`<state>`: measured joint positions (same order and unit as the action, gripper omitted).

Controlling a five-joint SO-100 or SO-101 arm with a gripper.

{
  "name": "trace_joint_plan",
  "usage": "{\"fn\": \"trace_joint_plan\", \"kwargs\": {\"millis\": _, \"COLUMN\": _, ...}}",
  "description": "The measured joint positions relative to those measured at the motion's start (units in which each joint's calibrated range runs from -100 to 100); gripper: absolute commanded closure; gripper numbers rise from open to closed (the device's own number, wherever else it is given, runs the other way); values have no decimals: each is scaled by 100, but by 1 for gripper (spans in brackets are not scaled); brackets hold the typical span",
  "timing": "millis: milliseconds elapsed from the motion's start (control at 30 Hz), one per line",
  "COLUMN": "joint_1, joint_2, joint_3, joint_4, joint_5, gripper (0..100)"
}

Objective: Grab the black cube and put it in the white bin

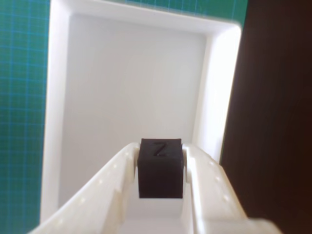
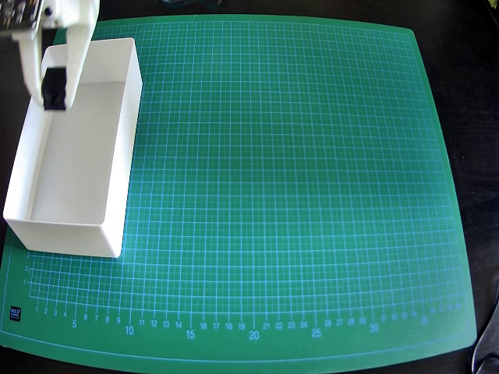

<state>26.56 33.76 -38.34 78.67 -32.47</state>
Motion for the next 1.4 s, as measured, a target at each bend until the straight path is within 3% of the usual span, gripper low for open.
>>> {"fn": "trace_joint_plan", "kwargs": {"millis": 667, "joint_1": 0, "joint_2": 332, "joint_3": -498, "joint_4": 0, "joint_5": 32, "gripper": 99}}
{"fn": "trace_joint_plan", "kwargs": {"millis": 1033, "joint_1": 0, "joint_2": 332, "joint_3": -498, "joint_4": 0, "joint_5": 32, "gripper": 86}}
{"fn": "trace_joint_plan", "kwargs": {"millis": 1400, "joint_1": 0, "joint_2": 332, "joint_3": -498, "joint_4": 0, "joint_5": 11, "gripper": 84}}
